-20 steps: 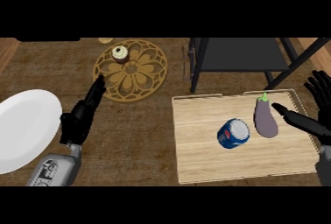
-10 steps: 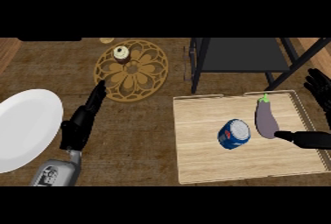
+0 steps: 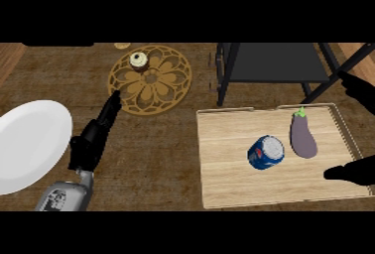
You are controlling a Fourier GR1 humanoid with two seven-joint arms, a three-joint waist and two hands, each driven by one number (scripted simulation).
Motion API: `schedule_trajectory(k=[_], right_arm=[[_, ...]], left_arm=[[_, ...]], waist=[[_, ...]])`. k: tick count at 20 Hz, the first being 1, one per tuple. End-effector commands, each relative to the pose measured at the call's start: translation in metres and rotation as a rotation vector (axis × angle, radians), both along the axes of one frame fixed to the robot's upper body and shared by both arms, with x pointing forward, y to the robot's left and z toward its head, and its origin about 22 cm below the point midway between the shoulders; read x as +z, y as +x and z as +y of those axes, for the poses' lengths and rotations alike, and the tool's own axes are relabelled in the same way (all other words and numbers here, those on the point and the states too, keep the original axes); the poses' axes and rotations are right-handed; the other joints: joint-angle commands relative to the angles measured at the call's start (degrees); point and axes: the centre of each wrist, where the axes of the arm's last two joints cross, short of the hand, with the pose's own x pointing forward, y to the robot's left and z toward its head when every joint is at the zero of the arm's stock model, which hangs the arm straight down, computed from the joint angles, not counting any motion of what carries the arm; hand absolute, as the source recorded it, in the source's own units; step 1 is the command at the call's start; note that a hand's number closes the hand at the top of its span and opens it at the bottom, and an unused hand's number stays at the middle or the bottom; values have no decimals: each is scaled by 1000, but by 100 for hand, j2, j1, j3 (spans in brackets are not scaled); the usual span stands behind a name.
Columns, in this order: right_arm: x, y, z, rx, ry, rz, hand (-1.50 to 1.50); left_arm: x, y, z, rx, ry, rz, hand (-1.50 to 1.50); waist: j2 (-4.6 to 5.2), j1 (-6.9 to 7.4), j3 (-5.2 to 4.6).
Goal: Pick the can from the tray and place it in the tiered shelf
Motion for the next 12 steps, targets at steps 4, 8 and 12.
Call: schedule_trajectory(k=[4,8,12], right_arm=[[33,-13,45,50,-324,140,-150],[39,-24,64,38,-318,165,-150],[30,-29,77,40,-313,159,-150]], left_arm=[[3,11,-13,-16,-1,-15,0],[6,14,-5,-8,-4,5,0],[-17,4,12,-6,1,8,0]], waist=[[30,45,0],[22,6,10],[23,3,13]])
